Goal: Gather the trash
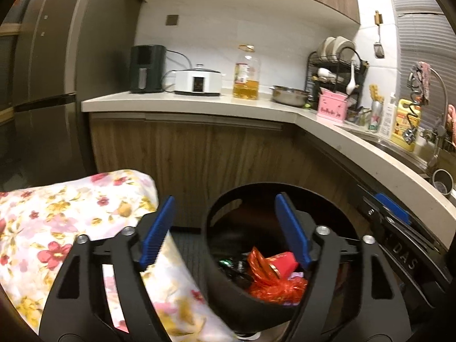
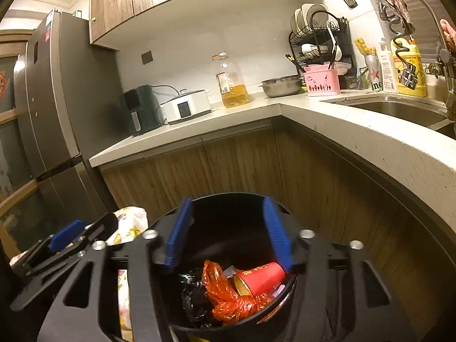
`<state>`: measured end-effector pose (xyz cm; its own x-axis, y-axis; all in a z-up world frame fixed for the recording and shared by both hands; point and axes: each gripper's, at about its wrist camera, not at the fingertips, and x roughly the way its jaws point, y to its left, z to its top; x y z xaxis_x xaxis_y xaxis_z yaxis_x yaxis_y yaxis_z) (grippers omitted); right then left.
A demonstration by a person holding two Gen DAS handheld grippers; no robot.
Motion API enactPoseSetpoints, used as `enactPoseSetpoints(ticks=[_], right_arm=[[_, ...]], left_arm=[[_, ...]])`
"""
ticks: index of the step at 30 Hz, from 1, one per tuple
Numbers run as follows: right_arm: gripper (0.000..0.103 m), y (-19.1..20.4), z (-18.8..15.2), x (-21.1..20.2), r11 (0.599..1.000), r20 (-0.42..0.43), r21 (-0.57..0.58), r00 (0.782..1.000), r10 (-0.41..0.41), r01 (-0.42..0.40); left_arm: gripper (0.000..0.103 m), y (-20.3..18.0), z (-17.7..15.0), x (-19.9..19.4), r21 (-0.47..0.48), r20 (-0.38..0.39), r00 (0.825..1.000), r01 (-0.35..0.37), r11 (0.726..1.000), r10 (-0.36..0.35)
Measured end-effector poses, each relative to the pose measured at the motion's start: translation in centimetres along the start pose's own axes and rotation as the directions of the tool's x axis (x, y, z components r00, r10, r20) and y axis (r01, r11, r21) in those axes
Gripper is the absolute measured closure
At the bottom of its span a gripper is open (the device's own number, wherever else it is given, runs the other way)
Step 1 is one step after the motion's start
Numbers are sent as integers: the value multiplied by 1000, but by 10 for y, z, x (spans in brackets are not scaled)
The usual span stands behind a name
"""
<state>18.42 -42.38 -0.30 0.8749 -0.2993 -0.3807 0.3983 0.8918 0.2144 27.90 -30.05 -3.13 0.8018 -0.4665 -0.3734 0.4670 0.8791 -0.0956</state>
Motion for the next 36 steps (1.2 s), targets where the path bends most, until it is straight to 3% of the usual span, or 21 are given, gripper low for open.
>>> enactPoseSetpoints(ticks=[2, 6, 12, 21, 27, 36], right_arm=[[31, 4, -3, -4, 1000, -10, -10, 1000, -5, 5], [17, 13, -7, -13, 1000, -24, -30, 1000, -1, 1], [6, 36, -15, -34, 996, -28, -94, 1000, -5, 2], [6, 66, -24, -77, 987, -21, -162, 1000, 20, -23], [6, 84, -28, -114, 986, -1, -170, 1000, 4, -4], [6, 103, -43, -164, 984, -12, -179, 1000, -23, 20]], left_arm=[[19, 7, -2, -8, -5, 0, 999, -36, 999, 36], [15, 26, -5, -25, -22, -14, 994, -105, 994, 104], [6, 49, -12, -63, -33, -14, 980, -201, 979, 201], [6, 75, -27, -119, -42, -40, 956, -292, 956, 290], [6, 89, -36, -167, -45, -14, 941, -338, 940, 338], [6, 98, -51, -227, -69, 2, 939, -343, 937, 344]])
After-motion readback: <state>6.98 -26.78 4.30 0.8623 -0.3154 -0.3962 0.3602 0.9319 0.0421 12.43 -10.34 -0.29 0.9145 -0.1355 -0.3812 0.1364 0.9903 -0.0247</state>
